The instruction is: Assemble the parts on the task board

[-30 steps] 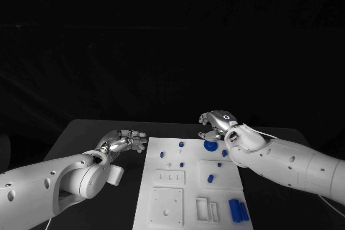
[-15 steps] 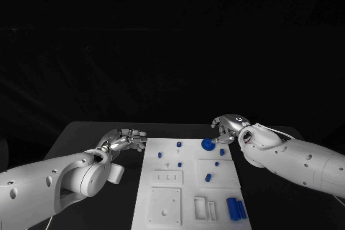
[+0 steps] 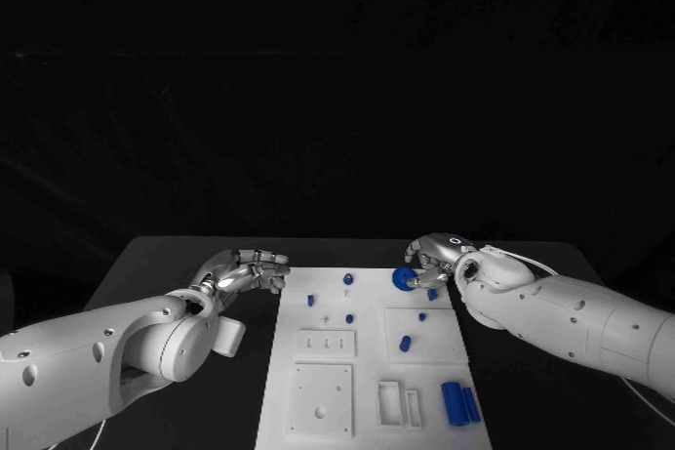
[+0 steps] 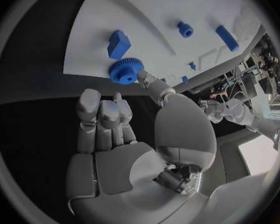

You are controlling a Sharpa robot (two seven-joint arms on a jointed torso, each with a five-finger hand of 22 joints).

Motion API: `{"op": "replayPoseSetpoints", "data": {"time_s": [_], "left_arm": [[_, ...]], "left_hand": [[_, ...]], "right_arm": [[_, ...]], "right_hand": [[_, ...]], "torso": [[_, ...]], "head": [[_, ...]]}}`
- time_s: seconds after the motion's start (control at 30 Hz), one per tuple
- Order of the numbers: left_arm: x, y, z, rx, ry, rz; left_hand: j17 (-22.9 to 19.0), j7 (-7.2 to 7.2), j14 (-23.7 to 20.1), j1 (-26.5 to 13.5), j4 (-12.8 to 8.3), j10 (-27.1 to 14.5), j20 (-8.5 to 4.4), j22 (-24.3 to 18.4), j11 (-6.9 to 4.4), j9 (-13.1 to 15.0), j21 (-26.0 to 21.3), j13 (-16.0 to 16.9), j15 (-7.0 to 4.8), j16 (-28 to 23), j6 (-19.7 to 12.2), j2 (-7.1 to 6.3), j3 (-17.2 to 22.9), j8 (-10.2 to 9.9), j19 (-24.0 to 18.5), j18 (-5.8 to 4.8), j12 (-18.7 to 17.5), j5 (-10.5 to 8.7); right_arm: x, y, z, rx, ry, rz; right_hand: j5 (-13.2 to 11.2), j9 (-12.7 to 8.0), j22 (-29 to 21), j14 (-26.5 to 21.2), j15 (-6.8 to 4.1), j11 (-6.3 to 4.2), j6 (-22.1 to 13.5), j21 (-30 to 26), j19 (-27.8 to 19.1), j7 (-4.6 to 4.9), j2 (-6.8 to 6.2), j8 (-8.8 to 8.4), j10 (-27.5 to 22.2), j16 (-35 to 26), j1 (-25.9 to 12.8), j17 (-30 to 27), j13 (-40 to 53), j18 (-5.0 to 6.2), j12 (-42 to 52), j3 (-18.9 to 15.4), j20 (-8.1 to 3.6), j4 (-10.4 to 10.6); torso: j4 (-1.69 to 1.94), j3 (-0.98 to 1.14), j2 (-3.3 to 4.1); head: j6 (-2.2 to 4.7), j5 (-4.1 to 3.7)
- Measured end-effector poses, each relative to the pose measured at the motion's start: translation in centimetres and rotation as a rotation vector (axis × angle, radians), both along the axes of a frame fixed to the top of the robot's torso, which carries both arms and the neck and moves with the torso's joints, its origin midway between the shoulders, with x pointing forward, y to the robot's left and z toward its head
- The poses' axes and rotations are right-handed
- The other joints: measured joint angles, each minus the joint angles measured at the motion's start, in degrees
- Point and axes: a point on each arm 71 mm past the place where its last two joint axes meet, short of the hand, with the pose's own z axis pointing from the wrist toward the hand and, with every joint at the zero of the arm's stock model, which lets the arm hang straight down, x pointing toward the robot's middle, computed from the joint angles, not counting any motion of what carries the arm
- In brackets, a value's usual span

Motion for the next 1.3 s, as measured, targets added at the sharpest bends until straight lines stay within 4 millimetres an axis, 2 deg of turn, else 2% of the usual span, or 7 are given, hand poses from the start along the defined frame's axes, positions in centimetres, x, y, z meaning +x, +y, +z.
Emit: {"op": "replayPoseSetpoints", "data": {"time_s": [0.2,0.33,0.43,0.57,0.93,1.1,1.3], "left_arm": [[-0.09,-0.08,-0.03,-0.001,0.002,-0.003],[-0.10,-0.06,-0.03,-0.001,0.002,-0.003],[-0.11,-0.08,-0.03,-0.001,0.003,-0.004],[-0.14,-0.10,-0.02,-0.001,0.003,-0.005],[-0.16,-0.10,-0.02,-0.001,0.005,-0.006],[-0.17,-0.10,-0.03,-0.001,0.005,-0.007],[-0.15,-0.12,-0.04,-0.001,0.007,-0.007]], "left_hand": [[0.0,0.00,0.0,0.0,0.0,0.0,0.00,0.0,0.00,0.0,0.0,0.0,0.00,0.0,0.0,0.00,0.0,0.0,0.0,-0.06,0.0,0.00],[0.0,0.00,0.0,0.0,0.0,0.0,0.00,0.0,0.00,0.0,0.0,0.0,0.00,-0.2,0.0,0.00,0.0,0.0,0.0,-0.10,0.0,0.00],[0.0,0.00,0.0,0.0,0.0,0.0,0.00,0.0,0.00,0.0,0.0,0.0,0.00,-0.2,0.0,0.00,0.0,0.0,0.0,-0.13,0.0,0.00],[0.0,0.00,0.0,0.0,0.0,0.0,0.00,0.0,0.00,0.0,0.0,0.0,0.00,-0.2,0.0,0.00,0.0,0.0,0.0,-0.35,0.0,0.00],[0.0,0.00,0.0,0.0,0.0,0.0,0.00,0.0,0.00,0.0,0.0,0.0,0.00,-0.2,0.0,0.00,0.0,0.0,0.0,-0.38,0.0,0.00],[0.1,0.00,0.0,0.0,0.0,0.0,0.00,0.0,0.00,0.0,0.0,0.0,0.00,-0.2,0.0,0.00,0.0,-0.2,0.0,-0.40,0.0,0.00],[0.1,0.00,0.0,0.0,0.0,0.0,0.20,0.0,0.00,0.0,0.0,0.0,0.00,-0.2,0.0,0.00,0.0,-0.2,-0.2,-0.41,0.0,0.00]], "right_arm": [[0.00,-0.23,-0.69,0.001,0.023,-0.002],[0.03,0.01,-0.86,0.005,0.033,0.003],[0.08,0.10,-0.92,0.006,0.039,0.006],[0.13,0.07,-0.93,0.008,0.042,0.006],[0.31,0.13,-0.92,0.011,0.049,0.004],[0.36,0.32,-0.98,0.011,0.048,0.003],[0.38,0.47,-1.04,0.008,0.042,0.001]], "right_hand": [[0.0,0.2,0.0,-0.1,-0.07,-0.24,0.8,0.8,-0.1,-0.23,0.23,0.46,0.7,0.0,0.2,0.6,1.2,-0.02,1.0,0.9,-0.06,0.6],[-0.9,0.2,0.0,-0.1,-0.08,-0.12,1.5,1.4,-0.1,-0.32,0.60,0.79,1.1,0.0,0.6,1.1,1.6,-0.03,1.3,2.2,-0.07,1.3],[-4.6,0.2,0.0,-0.1,-0.08,-0.33,1.7,2.0,-0.2,-0.51,1.36,0.79,1.3,0.0,1.4,1.6,1.6,-0.04,1.3,5.0,0.05,2.6],[-6.4,0.1,0.0,-0.1,-0.08,-0.29,1.7,2.4,-0.5,-0.51,1.58,0.79,1.5,0.0,1.6,2.0,1.6,-0.04,1.5,7.0,0.13,3.6],[-6.6,0.2,0.0,0.0,-0.07,-0.19,2.0,2.8,-0.6,-0.22,1.56,0.79,1.6,0.0,1.6,2.4,1.5,-0.05,1.5,7.3,0.06,3.9],[-4.2,0.1,0.0,0.0,-0.05,-0.19,2.0,3.2,-0.7,-0.22,0.49,0.79,1.6,0.0,0.5,2.9,1.5,-0.05,1.5,5.6,0.14,3.6],[-4.0,0.1,0.0,0.0,0.01,-0.19,2.3,3.5,-0.7,0.00,0.82,0.84,1.6,0.0,0.2,3.1,1.5,-0.05,1.8,5.1,0.14,3.6]], "torso": [[0.19,-0.06,0.03],[0.15,-0.05,0.09],[0.15,-0.04,0.09],[0.18,-0.04,0.10],[0.15,-0.03,0.09],[0.13,-0.01,0.09],[0.16,-0.01,0.10]], "head": [[-0.39,0.16],[-0.48,0.20],[-0.58,0.15],[-0.65,0.14],[-0.82,0.05],[-0.89,0.00],[-0.98,-0.07]]}}
